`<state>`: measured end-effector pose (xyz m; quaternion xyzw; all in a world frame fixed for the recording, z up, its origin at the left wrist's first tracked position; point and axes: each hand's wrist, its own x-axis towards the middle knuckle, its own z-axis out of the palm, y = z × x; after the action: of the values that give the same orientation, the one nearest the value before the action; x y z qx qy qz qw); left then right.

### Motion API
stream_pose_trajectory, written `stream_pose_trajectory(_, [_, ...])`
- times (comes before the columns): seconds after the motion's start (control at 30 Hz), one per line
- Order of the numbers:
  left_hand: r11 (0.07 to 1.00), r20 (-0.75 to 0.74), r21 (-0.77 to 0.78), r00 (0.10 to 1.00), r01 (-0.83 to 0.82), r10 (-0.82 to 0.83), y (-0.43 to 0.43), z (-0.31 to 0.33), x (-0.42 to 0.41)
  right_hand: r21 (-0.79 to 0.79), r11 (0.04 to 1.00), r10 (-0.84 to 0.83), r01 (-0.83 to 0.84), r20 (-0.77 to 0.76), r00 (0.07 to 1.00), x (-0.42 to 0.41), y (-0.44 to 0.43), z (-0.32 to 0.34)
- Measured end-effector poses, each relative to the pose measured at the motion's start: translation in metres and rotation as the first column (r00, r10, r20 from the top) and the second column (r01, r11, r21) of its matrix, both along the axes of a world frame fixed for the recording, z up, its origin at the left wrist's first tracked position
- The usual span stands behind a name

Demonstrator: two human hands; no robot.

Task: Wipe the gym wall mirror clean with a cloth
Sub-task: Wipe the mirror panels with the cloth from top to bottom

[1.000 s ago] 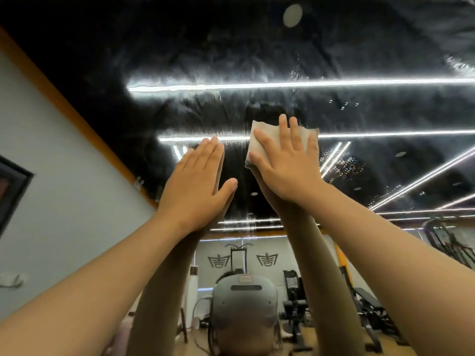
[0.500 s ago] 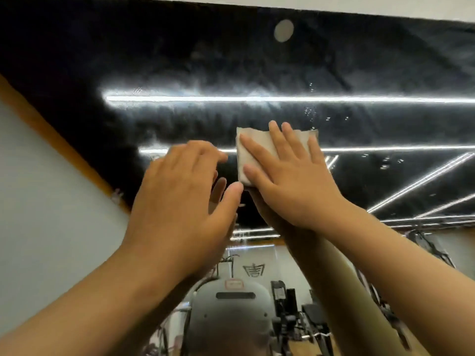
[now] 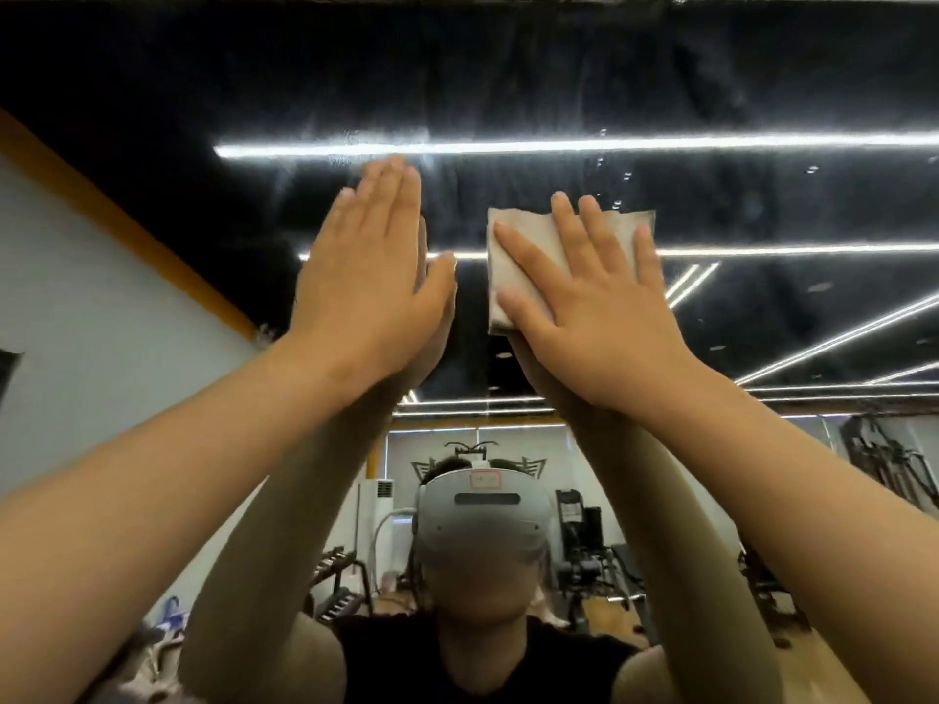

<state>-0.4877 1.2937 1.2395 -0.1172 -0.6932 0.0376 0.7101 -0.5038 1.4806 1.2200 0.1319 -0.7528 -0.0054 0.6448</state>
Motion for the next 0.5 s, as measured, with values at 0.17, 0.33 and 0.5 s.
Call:
stream_pose_trajectory(0.17, [0.999,0.067,0.005,0.996,0.051,-0.052,-0.001,-0.009,-0.003,-0.002,1.000,0.006,-0.006,-0.015,1.000,0.000,0.003,0.065])
stream_pose_trajectory(0.33, [0.998,0.021,-0.016,0.998,0.059,-0.059,-0.002,0.002,0.005,-0.036,0.999,0.016,-0.017,-0.005,1.000,0.000,0.001,0.143])
stream_pose_trajectory(0.5, [0.976,-0.061,0.003,0.974,0.218,-0.218,-0.003,0.065,0.014,-0.060,0.998,0.009,-0.009,0.009,1.000,0.000,-0.006,0.203])
